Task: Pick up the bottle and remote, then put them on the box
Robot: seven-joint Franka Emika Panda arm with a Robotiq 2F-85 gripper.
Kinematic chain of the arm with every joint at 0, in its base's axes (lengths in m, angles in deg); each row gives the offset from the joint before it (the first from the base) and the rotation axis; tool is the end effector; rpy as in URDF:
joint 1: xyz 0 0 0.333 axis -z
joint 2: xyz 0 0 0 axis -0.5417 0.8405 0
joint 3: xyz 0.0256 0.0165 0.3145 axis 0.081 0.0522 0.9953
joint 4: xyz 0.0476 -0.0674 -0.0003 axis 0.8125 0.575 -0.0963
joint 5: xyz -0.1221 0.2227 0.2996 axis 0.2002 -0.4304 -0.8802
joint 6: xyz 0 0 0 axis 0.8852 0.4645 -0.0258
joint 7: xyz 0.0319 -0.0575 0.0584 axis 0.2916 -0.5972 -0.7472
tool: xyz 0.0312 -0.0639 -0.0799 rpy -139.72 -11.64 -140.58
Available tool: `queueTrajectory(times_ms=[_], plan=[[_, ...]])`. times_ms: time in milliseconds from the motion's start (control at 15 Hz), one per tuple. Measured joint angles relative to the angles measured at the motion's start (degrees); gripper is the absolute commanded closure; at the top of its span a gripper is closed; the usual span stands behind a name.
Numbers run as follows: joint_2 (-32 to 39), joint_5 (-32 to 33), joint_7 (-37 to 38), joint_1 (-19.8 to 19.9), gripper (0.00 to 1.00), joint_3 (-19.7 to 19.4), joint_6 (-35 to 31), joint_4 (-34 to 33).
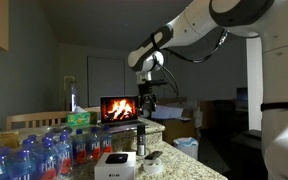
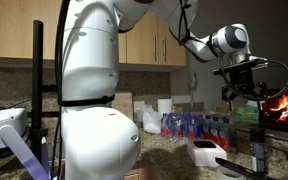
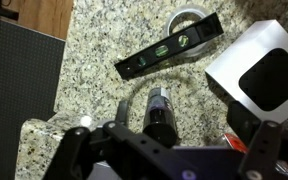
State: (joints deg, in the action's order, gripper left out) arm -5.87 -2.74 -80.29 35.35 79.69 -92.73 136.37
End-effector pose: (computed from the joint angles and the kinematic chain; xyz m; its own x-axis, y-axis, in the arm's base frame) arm 0.5453 -0.1082 0.5002 0.9976 -0.0530 -0.0440 -0.0488 -0.9945 0.0923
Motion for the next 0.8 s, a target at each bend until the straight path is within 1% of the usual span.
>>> queueTrajectory(times_ms=[133, 467, 667, 800], plan=[[0.2, 0.0, 0.3, 0.2, 0.00, 0.0, 0.0, -0.4], [1.9, -1.3, 0.4, 1.2, 0.00, -0.1, -1.5, -4.0], [4.7, -2.3, 0.6, 1.5, 0.00, -0.1, -4.8, -5.0], [7.0, -4.2, 0.6, 1.6, 0.00, 0.0, -6.2, -5.4]])
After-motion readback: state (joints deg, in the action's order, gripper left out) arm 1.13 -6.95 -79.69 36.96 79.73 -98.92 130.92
